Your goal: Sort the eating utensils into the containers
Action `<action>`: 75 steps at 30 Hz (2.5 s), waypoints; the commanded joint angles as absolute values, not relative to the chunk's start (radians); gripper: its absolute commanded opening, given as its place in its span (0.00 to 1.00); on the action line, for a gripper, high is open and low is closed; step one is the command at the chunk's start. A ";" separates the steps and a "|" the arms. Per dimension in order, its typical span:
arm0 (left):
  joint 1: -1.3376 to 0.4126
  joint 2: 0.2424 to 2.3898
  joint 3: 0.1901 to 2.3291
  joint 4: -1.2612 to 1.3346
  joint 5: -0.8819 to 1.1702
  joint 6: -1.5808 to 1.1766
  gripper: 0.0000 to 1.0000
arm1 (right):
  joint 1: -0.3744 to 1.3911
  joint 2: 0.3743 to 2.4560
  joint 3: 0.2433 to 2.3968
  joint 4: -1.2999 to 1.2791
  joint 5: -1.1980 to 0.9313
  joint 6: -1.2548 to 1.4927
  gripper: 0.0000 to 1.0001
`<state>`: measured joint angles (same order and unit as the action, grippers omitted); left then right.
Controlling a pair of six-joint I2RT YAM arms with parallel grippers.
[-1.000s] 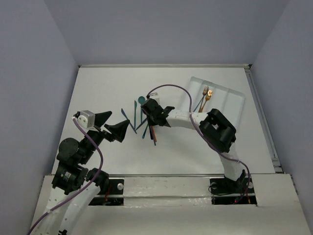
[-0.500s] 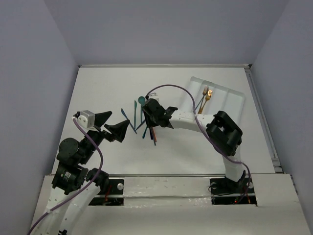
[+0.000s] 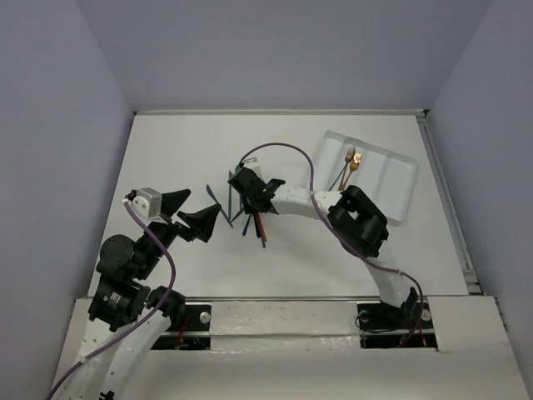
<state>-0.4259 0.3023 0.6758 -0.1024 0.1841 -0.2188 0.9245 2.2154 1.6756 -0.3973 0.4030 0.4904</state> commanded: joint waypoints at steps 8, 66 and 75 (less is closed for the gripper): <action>-0.431 0.288 0.706 -0.061 0.198 -0.218 0.99 | 0.954 2.149 1.707 -0.431 0.434 0.483 0.40; -0.584 0.239 0.710 -0.094 0.166 -0.218 0.99 | 0.956 2.241 1.655 -0.385 0.584 0.900 0.31; -0.584 0.241 0.710 -0.089 0.170 -0.218 0.99 | 0.956 2.218 1.621 -0.400 0.580 0.870 0.28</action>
